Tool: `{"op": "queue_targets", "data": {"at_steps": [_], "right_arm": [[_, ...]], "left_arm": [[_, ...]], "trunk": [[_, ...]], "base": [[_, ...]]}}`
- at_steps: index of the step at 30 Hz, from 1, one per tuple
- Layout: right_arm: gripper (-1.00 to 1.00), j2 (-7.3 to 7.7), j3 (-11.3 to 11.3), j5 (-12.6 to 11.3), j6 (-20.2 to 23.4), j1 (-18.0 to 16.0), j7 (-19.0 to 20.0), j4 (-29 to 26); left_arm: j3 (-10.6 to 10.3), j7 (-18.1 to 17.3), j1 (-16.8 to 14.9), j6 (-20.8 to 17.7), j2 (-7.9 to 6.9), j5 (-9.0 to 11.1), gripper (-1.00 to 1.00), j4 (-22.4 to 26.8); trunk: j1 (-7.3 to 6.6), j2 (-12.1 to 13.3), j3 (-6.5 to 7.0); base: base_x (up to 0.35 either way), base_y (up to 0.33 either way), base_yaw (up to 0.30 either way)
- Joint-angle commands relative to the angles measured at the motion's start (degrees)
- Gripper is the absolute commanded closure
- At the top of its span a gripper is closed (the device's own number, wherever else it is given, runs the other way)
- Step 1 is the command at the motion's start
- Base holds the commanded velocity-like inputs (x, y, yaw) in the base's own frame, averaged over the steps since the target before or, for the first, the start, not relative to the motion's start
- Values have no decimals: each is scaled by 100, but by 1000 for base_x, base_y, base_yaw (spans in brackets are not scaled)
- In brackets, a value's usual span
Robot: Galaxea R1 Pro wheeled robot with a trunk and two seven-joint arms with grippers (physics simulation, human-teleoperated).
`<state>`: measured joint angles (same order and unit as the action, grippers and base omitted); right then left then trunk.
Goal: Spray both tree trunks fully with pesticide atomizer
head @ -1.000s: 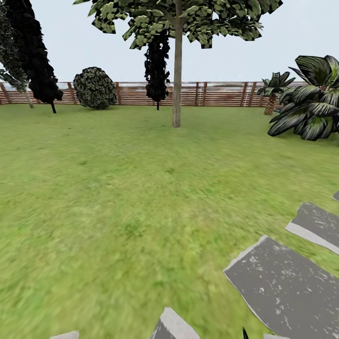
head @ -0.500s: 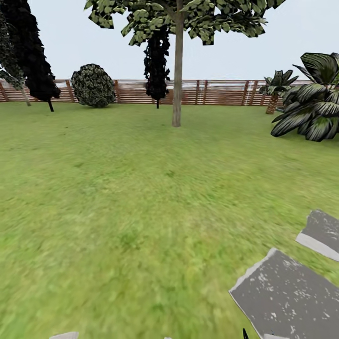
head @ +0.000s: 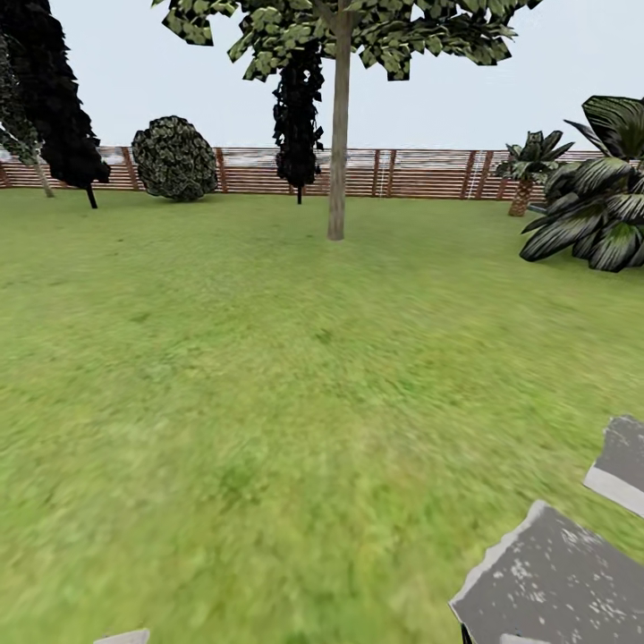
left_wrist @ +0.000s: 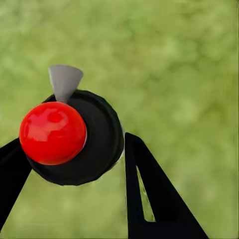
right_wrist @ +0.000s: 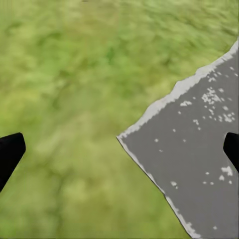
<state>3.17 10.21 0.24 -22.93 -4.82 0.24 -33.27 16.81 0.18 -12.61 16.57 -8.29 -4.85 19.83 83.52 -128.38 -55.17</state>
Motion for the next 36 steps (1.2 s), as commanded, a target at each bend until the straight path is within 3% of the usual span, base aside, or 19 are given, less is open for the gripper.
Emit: {"op": "queue_targets", "data": {"at_steps": [1, 36], "right_arm": [[-100, -1, 7, 3, -18, -2, 3, 4], [-100, 1, 7, 3, -18, -5, 3, 7]], "left_arm": [[33, -1, -5, 22, 3, -52, 100, -5], [33, -1, -5, 22, -4, -52, 100, 12]], "trunk": [[2, -1, -5], [2, -1, -5]], "base": [[336, 0, 0], [336, 0, 0]]}}
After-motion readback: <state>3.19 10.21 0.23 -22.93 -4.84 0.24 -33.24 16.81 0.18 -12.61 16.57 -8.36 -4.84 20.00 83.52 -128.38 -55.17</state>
